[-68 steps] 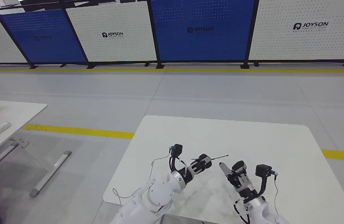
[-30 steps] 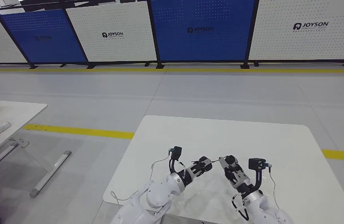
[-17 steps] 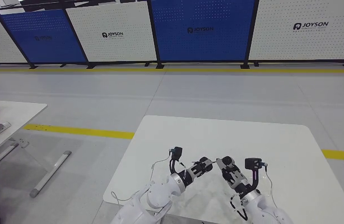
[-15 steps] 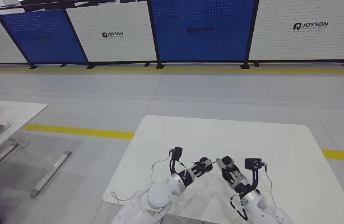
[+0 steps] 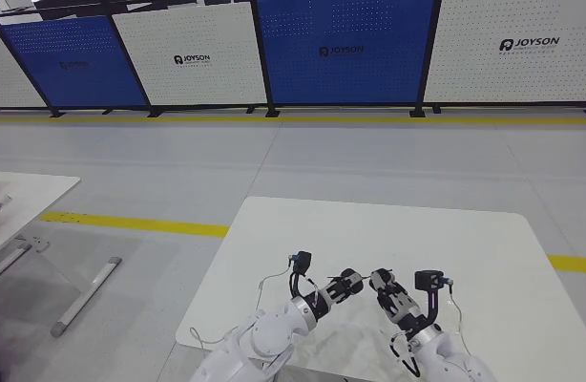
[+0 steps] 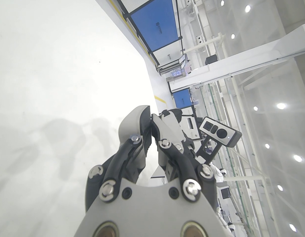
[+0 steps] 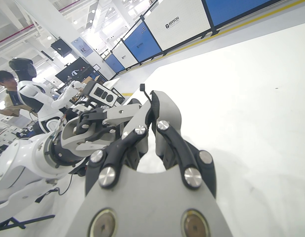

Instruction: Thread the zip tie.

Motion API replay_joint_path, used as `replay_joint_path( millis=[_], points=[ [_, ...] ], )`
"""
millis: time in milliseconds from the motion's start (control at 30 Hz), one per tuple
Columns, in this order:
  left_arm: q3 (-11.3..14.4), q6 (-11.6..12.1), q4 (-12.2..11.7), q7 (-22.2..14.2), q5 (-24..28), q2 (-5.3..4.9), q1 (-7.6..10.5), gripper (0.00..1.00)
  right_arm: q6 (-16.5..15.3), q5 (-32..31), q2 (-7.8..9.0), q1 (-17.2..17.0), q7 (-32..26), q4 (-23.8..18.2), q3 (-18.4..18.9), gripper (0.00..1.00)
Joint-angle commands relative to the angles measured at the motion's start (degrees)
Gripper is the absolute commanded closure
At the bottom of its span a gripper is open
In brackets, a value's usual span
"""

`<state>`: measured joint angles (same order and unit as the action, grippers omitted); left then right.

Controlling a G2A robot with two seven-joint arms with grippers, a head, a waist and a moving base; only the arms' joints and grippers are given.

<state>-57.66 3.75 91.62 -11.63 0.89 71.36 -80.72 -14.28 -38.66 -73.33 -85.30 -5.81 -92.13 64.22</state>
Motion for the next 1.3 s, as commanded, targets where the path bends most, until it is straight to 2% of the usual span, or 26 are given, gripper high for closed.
replay_joint_path(
  millis=[0, 367, 400, 433, 467, 633, 733, 800, 867, 967, 1133, 1267],
  points=[
    [-0.15, 0.83, 0.23, 0.34, -0.14, -0.05, -0.30, 1.00, -0.05, -0.01, -0.01, 0.09, -0.37, -0.01, -0.10, 1.00],
    [-0.43, 1.17, 0.34, 0.47, -0.34, -0.19, -0.67, 1.00, -0.83, 1.26, -0.02, 0.03, -0.89, -0.03, 0.03, 1.00],
    [-0.40, 1.11, 0.33, 0.45, -0.38, -0.19, -0.65, 1.00, -0.89, 1.37, -0.02, 0.00, -0.95, -0.05, 0.07, 0.82],
    [-0.35, 1.03, 0.32, 0.45, -0.47, -0.19, -0.61, 1.00, -0.91, 1.45, -0.01, -0.02, -0.99, -0.05, 0.11, 0.69],
    [-0.32, 0.94, 0.32, 0.49, -0.55, -0.19, -0.59, 1.00, -0.90, 1.49, -0.01, -0.04, -1.01, -0.07, 0.14, 0.63],
    [-0.09, -0.09, 0.15, 0.92, -0.65, -0.12, -0.33, 1.00, -1.12, 1.57, 0.01, -0.21, -0.73, -0.40, 0.31, 0.55],
    [0.04, -0.36, 0.07, 0.99, -0.73, -0.09, -0.18, 1.00, -1.19, 1.53, 0.04, -0.54, 0.02, -0.79, 0.59, 0.57],
    [0.08, -0.46, 0.06, 1.07, -0.77, -0.08, -0.14, 1.00, -1.37, 1.57, 0.06, -0.82, 0.68, -0.94, 0.78, 0.64],
    [0.11, -0.54, 0.08, 1.18, -0.77, -0.07, -0.12, 1.00, -1.70, 1.74, 0.08, -1.09, 1.24, -1.05, 1.00, 0.64],
    [0.14, -0.59, 0.11, 1.21, -0.85, -0.07, -0.09, 1.00, -1.98, 1.75, 0.12, -1.34, 1.56, -1.16, 1.26, 0.69],
    [0.27, -0.68, 0.28, 1.21, -0.95, -0.06, -0.05, 1.00, -2.00, 1.63, 0.14, -1.52, 1.69, -1.37, 1.42, 0.92],
    [0.33, -0.80, 0.39, 1.17, -1.03, -0.06, 0.02, 1.00, -2.09, 1.62, 0.14, -1.49, 1.66, -1.38, 1.43, 0.97]
  ],
)
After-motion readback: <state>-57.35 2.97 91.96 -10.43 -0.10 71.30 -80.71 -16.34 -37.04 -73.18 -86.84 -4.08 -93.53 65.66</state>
